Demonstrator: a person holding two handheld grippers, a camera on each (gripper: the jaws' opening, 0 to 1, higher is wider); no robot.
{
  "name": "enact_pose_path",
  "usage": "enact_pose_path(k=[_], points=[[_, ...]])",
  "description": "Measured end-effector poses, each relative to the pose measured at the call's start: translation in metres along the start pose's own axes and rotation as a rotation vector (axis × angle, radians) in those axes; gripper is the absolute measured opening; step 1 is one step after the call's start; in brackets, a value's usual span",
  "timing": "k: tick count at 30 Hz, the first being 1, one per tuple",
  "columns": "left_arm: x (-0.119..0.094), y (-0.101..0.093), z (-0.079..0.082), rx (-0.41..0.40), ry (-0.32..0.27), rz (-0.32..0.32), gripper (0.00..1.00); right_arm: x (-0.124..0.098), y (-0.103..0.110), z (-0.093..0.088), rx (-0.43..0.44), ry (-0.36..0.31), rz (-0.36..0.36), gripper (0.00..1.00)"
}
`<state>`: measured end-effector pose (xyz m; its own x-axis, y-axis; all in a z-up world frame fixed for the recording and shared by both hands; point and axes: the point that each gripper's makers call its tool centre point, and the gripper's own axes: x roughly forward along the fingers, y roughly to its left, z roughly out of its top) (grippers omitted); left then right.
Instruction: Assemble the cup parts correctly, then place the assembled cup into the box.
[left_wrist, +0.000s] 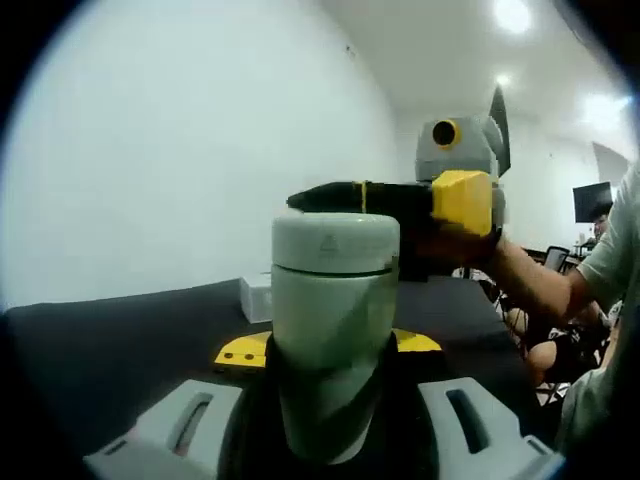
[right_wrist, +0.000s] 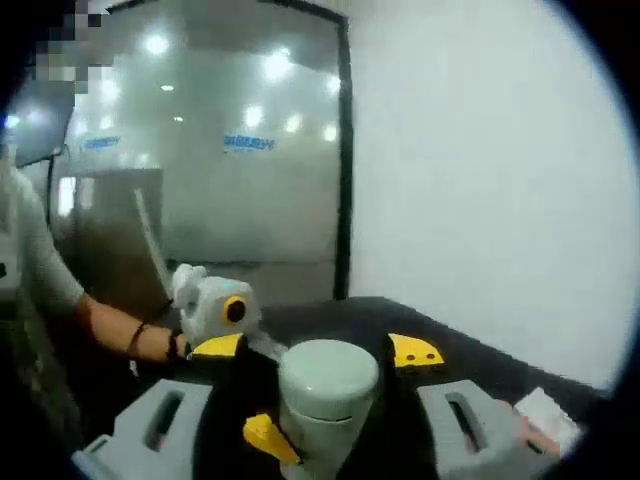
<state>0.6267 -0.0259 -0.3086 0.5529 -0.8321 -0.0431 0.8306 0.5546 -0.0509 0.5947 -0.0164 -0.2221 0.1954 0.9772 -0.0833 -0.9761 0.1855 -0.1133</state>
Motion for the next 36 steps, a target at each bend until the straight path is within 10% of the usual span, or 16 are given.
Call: enact_pose_path(k=[3, 8, 15, 32, 36], points=[[0.000, 0.003, 0.000, -0.017, -0.007, -0.007, 0.39, 0.003, -0.025, -0.004, 0.046, 0.009, -0.006, 0.46], [0.000, 0.001, 0.000, -0.019, -0.007, -0.015, 0.39, 0.018, -0.005, -0.017, 0.146, 0.047, 0.167, 0.51], [0.000, 0.004, -0.001, -0.018, 0.000, -0.013, 0.39, 0.016, -0.011, -0.015, 0.106, 0.038, 0.088, 0.39], [0.002, 0.004, -0.001, -0.006, 0.017, 0.010, 0.38, 0.008, -0.027, -0.024, 0.123, 0.081, -0.707, 0.39], [-0.001, 0.004, -0.001, 0.000, 0.022, 0.008, 0.38, 0.013, -0.026, -0.024, 0.084, 0.077, -0.701, 0.39]])
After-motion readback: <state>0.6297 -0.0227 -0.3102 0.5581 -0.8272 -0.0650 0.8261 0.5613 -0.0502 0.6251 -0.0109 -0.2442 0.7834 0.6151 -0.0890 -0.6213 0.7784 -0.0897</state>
